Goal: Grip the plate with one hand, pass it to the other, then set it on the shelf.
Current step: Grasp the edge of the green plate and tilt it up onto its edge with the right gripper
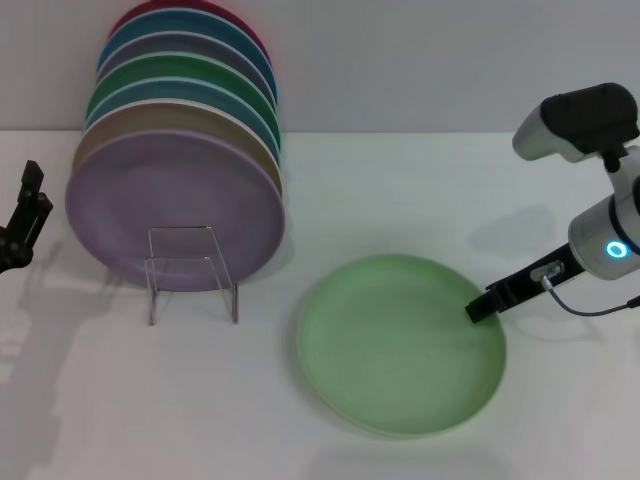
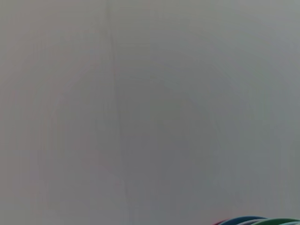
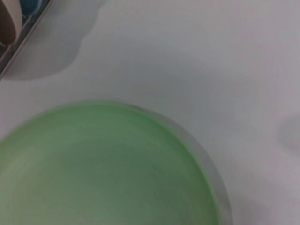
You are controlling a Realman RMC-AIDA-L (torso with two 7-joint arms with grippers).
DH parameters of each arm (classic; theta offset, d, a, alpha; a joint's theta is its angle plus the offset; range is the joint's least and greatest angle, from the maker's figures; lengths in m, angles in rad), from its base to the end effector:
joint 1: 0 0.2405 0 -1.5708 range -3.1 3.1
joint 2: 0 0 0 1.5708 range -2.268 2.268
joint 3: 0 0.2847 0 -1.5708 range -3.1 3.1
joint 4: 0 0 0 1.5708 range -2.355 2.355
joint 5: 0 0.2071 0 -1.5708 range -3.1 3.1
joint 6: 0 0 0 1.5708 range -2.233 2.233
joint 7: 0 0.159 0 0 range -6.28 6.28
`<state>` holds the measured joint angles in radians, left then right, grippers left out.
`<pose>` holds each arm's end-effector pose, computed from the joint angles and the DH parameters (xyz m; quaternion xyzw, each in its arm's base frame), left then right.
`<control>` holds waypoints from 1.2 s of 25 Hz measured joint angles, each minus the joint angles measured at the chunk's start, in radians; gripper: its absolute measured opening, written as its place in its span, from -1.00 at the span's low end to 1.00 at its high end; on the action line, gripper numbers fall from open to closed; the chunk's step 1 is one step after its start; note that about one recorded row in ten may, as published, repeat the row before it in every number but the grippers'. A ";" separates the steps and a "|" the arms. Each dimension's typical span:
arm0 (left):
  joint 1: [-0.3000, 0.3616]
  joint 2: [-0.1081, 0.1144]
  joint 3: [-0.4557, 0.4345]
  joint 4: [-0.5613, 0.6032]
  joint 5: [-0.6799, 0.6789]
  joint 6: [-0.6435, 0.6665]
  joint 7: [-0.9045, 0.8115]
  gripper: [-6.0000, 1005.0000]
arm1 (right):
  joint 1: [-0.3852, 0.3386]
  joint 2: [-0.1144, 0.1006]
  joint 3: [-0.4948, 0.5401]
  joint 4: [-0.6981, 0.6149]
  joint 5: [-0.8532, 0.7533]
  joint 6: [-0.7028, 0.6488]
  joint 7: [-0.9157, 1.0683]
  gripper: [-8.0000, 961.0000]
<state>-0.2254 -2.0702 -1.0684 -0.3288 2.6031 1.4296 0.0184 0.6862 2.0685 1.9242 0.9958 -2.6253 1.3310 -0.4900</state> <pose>-0.3315 0.2975 -0.0022 -0.6632 -0.1030 -0.3470 0.6551 0.2558 0.4042 -0.0354 -0.8490 0.4652 -0.1299 0.2142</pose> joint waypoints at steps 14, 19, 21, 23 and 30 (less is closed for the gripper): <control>-0.003 -0.001 0.004 0.004 0.000 0.000 0.000 0.61 | 0.006 0.001 -0.015 -0.006 -0.002 -0.028 0.006 -0.64; -0.003 -0.001 0.004 0.003 0.000 0.000 0.000 0.61 | -0.001 0.003 -0.016 0.003 0.003 -0.029 0.006 -0.84; -0.003 -0.001 0.005 0.002 0.000 0.004 0.000 0.61 | -0.005 0.003 -0.016 0.013 0.005 -0.027 0.006 -0.91; -0.003 -0.001 0.005 0.000 0.000 0.007 0.000 0.61 | -0.015 0.004 -0.016 0.037 0.008 -0.024 0.006 -0.95; -0.003 -0.001 0.005 -0.006 0.006 0.010 0.000 0.61 | -0.073 0.009 -0.016 0.155 0.033 -0.022 0.003 -0.95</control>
<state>-0.2286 -2.0708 -1.0629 -0.3351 2.6088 1.4398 0.0184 0.6137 2.0772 1.9086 1.1509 -2.5918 1.3086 -0.4868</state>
